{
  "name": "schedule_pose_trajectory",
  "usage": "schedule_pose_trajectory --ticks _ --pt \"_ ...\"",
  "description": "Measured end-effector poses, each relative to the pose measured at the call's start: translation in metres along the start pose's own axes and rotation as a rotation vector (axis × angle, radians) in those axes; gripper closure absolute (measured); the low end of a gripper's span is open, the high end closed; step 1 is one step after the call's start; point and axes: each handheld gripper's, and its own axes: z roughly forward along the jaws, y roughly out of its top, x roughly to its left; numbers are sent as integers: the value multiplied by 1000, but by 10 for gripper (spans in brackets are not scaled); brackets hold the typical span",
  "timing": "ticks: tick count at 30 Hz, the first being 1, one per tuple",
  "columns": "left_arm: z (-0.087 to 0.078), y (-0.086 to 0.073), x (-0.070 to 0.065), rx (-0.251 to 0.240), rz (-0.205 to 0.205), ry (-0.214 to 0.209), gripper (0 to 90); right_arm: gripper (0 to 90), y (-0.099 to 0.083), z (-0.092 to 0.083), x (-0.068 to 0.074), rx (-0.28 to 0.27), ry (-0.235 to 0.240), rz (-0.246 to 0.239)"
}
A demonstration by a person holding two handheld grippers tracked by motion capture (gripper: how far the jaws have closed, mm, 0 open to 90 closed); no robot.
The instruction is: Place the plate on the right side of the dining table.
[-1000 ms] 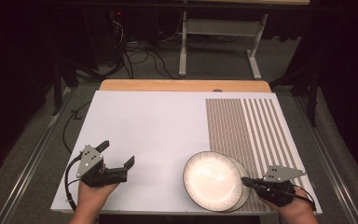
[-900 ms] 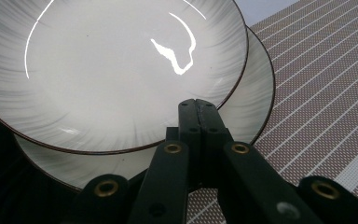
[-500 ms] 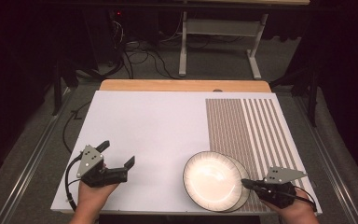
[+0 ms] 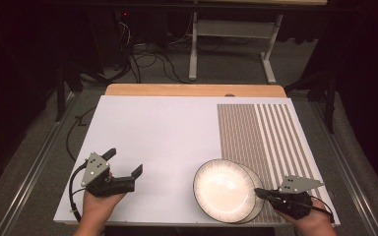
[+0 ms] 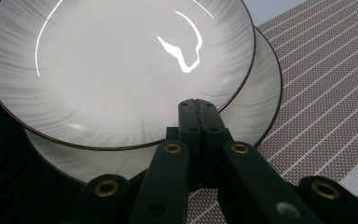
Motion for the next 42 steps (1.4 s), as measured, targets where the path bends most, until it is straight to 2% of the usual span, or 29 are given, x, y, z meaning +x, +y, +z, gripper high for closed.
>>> schedule_pose_trajectory --ticks 30,38,42 --pt "0 1 0 -5 -5 -5 0 900 0 1 0 -3 12 9" --pt "-2 2 -1 -9 -5 -13 0 900 4 9 5 7 34 -7" --pt "-1 4 -5 -7 -16 -34 0 900 8 13 8 9 39 -24"
